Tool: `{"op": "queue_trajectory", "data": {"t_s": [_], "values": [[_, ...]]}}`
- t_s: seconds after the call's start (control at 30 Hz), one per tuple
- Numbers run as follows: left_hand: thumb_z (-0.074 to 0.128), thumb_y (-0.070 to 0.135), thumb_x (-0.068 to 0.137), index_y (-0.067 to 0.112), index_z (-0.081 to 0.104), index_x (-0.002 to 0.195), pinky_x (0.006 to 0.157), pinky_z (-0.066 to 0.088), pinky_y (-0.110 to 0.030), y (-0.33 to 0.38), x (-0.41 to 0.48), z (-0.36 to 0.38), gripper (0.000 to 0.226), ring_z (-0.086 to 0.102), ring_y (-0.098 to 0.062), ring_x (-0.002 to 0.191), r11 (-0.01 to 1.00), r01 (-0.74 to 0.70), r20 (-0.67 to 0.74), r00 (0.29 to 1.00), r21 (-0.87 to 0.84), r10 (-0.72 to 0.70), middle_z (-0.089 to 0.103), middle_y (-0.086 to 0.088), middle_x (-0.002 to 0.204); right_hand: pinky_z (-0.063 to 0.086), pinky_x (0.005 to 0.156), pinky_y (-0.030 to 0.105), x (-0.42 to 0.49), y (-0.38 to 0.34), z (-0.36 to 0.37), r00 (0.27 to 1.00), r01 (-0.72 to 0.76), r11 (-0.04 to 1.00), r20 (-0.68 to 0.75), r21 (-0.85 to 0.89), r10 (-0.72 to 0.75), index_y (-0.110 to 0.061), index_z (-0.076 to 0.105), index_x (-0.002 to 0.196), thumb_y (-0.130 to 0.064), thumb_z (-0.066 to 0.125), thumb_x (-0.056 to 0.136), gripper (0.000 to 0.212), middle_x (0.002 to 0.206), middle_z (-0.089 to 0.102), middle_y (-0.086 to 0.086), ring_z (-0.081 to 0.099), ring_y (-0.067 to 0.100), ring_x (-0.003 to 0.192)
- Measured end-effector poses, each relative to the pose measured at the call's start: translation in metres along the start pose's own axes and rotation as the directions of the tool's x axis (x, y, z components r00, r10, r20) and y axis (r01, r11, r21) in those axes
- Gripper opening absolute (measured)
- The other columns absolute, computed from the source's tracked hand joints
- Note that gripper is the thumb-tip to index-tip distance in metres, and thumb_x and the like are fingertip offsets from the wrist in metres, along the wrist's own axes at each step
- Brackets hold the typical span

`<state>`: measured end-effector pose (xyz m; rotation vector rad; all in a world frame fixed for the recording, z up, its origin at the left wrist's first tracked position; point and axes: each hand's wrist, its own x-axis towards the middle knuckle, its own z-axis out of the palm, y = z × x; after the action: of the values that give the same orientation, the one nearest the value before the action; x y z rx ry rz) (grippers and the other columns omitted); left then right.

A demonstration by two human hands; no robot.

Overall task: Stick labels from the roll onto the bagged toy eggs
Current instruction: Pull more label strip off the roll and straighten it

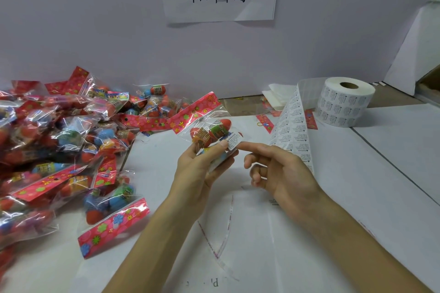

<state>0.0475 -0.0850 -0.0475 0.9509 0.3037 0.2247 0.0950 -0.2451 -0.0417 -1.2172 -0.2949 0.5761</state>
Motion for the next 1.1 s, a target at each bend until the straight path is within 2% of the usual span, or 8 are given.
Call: {"op": "queue_trajectory", "data": {"t_s": [0.2,0.33,0.5,0.73,0.83,0.93,1.03,1.1], "values": [[0.073,0.008,0.090,0.014,0.068,0.119,0.069,0.061,-0.024,-0.001,0.001,0.000,0.030,0.078,-0.025,0.096,1.000,-0.018,-0.035,0.999,0.004,0.018,0.078,-0.010,0.111,0.046,0.058,0.023,-0.001,0.000,0.001,1.000,-0.011,1.000,0.005,-0.011,0.011,-0.014,0.081,0.106,-0.039,0.060,0.075,0.045,0.079,0.063,0.006,0.048,0.014,0.058],[0.075,0.009,0.089,0.014,0.067,0.123,0.073,0.062,-0.025,-0.003,0.003,0.001,0.035,0.078,-0.025,0.097,0.997,-0.060,-0.073,0.995,0.048,0.063,0.077,-0.010,0.113,0.045,0.059,0.024,-0.001,-0.001,0.002,1.000,-0.016,1.000,0.007,-0.017,0.016,-0.015,0.081,0.106,-0.039,0.060,0.075,0.045,0.079,0.064,0.006,0.048,0.013,0.059],[0.078,0.009,0.089,0.014,0.069,0.121,0.074,0.062,-0.025,-0.007,0.003,-0.001,0.034,0.077,-0.025,0.098,0.972,-0.177,-0.149,0.968,0.154,0.200,0.077,-0.008,0.111,0.043,0.061,0.027,-0.001,0.001,0.004,0.998,-0.035,0.998,0.041,-0.051,0.037,-0.018,0.080,0.110,-0.036,0.058,0.078,0.042,0.082,0.067,0.007,0.049,0.014,0.059],[0.080,0.013,0.088,0.017,0.067,0.125,0.070,0.059,-0.016,-0.013,0.004,-0.001,0.039,0.073,-0.020,0.099,0.890,-0.311,-0.196,0.901,0.333,0.388,0.075,0.000,0.109,0.045,0.060,0.026,-0.002,0.001,0.006,0.991,-0.066,0.996,0.110,-0.067,0.073,-0.017,0.066,0.129,-0.035,0.057,0.080,0.053,0.089,0.071,0.007,0.054,0.015,0.060],[0.082,0.018,0.086,0.019,0.068,0.124,0.079,0.063,-0.025,-0.015,0.003,0.000,0.041,0.072,-0.019,0.101,0.843,-0.344,-0.196,0.871,0.413,0.451,0.074,0.002,0.108,0.047,0.061,0.026,-0.004,0.001,0.007,0.983,-0.079,0.995,0.158,-0.064,0.089,-0.017,0.061,0.134,-0.034,0.061,0.082,0.055,0.092,0.073,0.008,0.055,0.015,0.062],[0.083,0.023,0.085,0.020,0.068,0.125,0.092,0.062,-0.038,-0.017,0.002,0.000,0.043,0.071,-0.018,0.102,0.804,-0.354,-0.182,0.856,0.477,0.485,0.074,0.003,0.109,0.049,0.061,0.027,-0.005,-0.001,0.008,0.972,-0.106,0.993,0.206,-0.049,0.114,-0.020,0.058,0.135,-0.031,0.061,0.086,0.050,0.097,0.073,0.009,0.056,0.016,0.063],[0.083,0.023,0.085,0.020,0.067,0.124,0.088,0.063,-0.035,-0.018,0.000,0.002,0.042,0.072,-0.020,0.102,0.801,-0.358,-0.161,0.862,0.480,0.481,0.074,0.002,0.109,0.048,0.063,0.028,-0.005,-0.002,0.009,0.955,-0.151,0.983,0.241,-0.102,0.172,-0.019,0.052,0.125,-0.027,0.060,0.090,0.037,0.099,0.073,0.009,0.057,0.016,0.062],[0.082,0.020,0.085,0.022,0.068,0.120,0.080,0.063,-0.028,-0.018,0.000,0.002,0.037,0.073,-0.018,0.097,0.815,-0.353,-0.147,0.874,0.459,0.462,0.074,0.003,0.107,0.046,0.060,0.028,-0.004,0.001,0.010,0.952,-0.216,0.969,0.192,-0.120,0.236,-0.015,0.045,0.122,-0.020,0.061,0.094,0.033,0.097,0.073,0.011,0.057,0.018,0.060]]}}
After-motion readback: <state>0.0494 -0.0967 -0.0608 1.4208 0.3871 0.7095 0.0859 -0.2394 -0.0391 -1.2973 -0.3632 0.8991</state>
